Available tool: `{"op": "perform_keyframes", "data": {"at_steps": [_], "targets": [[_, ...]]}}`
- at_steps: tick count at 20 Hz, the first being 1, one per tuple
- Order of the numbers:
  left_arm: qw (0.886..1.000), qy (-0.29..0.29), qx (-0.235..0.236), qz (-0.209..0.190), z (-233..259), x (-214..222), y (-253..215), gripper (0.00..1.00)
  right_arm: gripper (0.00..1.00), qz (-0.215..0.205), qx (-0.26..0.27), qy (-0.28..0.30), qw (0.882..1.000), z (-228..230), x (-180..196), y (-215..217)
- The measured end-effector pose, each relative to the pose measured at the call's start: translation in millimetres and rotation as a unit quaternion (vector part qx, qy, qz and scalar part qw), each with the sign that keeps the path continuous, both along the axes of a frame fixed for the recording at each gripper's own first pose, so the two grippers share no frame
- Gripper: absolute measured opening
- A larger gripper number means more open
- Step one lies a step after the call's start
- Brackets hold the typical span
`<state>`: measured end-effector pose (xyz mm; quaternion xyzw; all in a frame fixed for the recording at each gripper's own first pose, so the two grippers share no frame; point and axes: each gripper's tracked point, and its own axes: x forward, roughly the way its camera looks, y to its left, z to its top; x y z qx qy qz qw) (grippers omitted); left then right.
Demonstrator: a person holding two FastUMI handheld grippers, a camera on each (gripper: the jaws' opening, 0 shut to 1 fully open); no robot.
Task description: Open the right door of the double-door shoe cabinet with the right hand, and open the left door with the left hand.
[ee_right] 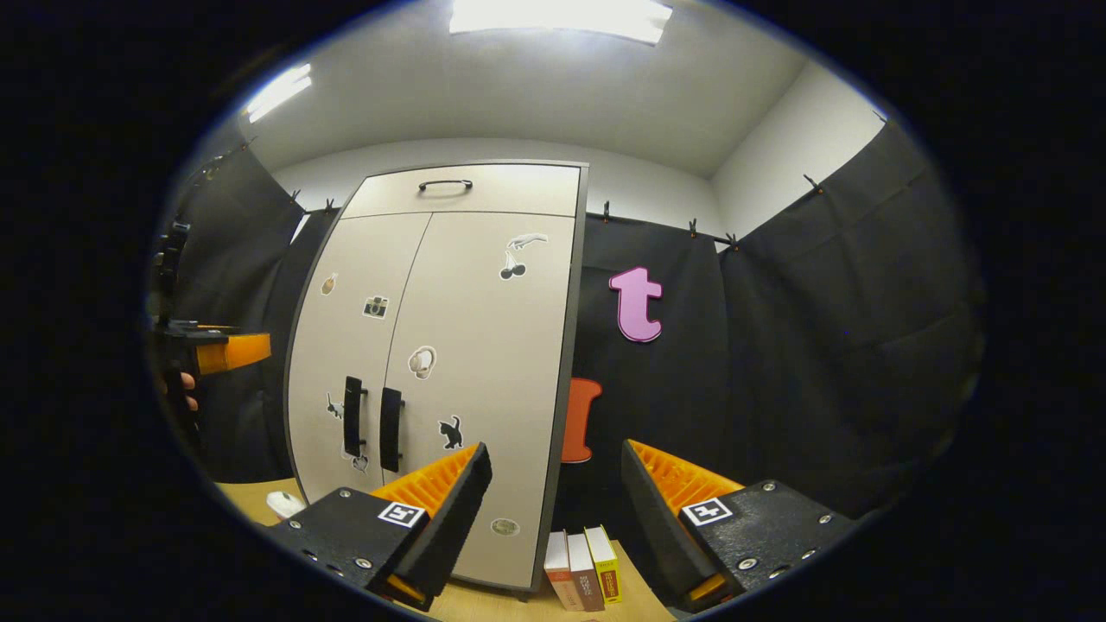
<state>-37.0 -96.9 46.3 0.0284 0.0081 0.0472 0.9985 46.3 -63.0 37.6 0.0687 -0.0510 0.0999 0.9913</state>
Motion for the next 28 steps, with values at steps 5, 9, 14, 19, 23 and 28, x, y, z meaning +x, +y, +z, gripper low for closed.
{"op": "perform_keyframes", "data": {"at_steps": [5, 9, 14, 19, 23, 28], "targets": [[0.999, -0.007, 0.029, -0.024, 2, 13, 7, 0.96, 0.92, -0.023, -0.010, -0.002, 1.000, -2, 5, 16], [0.999, -0.011, 0.029, -0.030, -1, 24, 31, 0.96, 0.92, -0.019, -0.005, 0.011, 1.000, -1, 16, 46], [0.999, -0.005, 0.031, -0.021, -11, 29, 73, 0.97, 0.92, 0.001, -0.005, 0.021, 1.000, 2, 35, 92], [1.000, 0.009, 0.022, -0.009, -26, 28, 107, 0.97, 0.91, 0.056, 0.016, 0.068, 0.996, -14, 65, 156], [0.999, 0.016, 0.019, 0.022, -34, 24, 144, 0.97, 0.87, 0.090, 0.031, 0.093, 0.991, -20, 87, 204], [0.998, 0.025, 0.011, 0.050, -45, 22, 178, 0.96, 0.87, 0.116, 0.014, 0.114, 0.987, -34, 106, 251]]}}
